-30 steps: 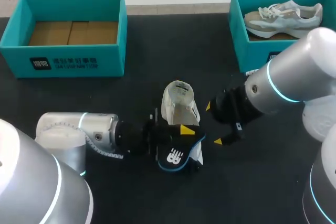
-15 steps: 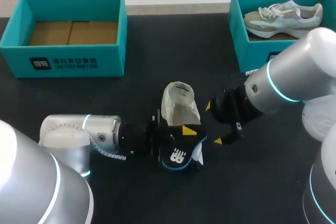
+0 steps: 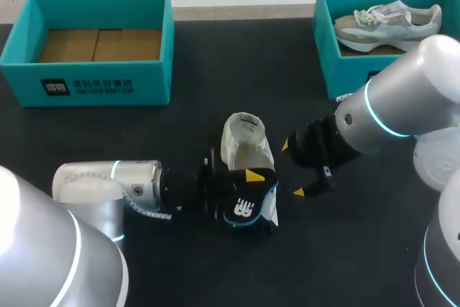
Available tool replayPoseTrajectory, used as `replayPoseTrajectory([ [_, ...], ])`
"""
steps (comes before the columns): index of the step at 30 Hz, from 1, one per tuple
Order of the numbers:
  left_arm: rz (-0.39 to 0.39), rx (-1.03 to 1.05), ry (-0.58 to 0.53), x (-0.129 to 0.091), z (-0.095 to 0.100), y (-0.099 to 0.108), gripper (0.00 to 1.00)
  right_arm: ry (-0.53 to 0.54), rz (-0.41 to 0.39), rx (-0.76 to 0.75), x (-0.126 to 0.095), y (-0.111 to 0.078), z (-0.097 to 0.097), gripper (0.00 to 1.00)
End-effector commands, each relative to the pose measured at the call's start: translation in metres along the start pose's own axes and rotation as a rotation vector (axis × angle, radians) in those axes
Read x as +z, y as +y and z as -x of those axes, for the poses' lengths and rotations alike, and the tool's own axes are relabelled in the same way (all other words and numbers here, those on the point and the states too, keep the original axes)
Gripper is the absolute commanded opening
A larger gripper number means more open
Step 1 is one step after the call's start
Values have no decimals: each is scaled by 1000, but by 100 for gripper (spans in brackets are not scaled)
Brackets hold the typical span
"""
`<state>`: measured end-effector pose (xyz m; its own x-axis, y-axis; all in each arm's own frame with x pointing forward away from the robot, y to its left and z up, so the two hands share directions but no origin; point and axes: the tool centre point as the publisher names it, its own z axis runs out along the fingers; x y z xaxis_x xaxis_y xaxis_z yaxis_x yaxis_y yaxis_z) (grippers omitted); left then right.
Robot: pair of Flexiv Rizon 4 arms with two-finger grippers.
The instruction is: Take the shoe out of the shoebox, open the shoe tongue, remove and reinsert the insole, then place the shoe into the shoebox
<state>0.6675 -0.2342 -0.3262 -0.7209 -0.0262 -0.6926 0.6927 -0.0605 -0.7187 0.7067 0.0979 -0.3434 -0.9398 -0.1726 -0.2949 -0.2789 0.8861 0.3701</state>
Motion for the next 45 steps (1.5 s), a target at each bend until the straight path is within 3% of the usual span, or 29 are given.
replayPoseTrajectory([
  [1, 9, 2, -5, 3, 0, 10, 0, 0, -4, 3, 1, 2, -2, 100],
  [14, 70, 28, 25, 0, 7, 34, 0, 7, -2, 6, 3, 2, -4, 100],
  [23, 86, 44, 43, -1, 9, 36, 0, 5, -2, 12, 5, 4, -4, 100],
  [24, 86, 45, 49, -1, 9, 35, 15, 5, -2, 12, 5, 4, -4, 100],
  [26, 84, 50, 51, -1, 9, 32, 64, 5, -2, 12, 5, 4, -4, 100],
  [27, 83, 51, 53, -1, 10, 31, 78, 5, -2, 12, 5, 4, -4, 100],
  [28, 81, 53, 53, -1, 11, 29, 82, 5, -2, 12, 5, 4, -4, 100],
  [40, 78, 53, 54, 0, 20, 15, 80, 5, -2, 12, 5, 4, -4, 100],
  [45, 84, 41, 50, -1, 24, 18, 67, 5, -2, 12, 5, 4, -4, 100],
])
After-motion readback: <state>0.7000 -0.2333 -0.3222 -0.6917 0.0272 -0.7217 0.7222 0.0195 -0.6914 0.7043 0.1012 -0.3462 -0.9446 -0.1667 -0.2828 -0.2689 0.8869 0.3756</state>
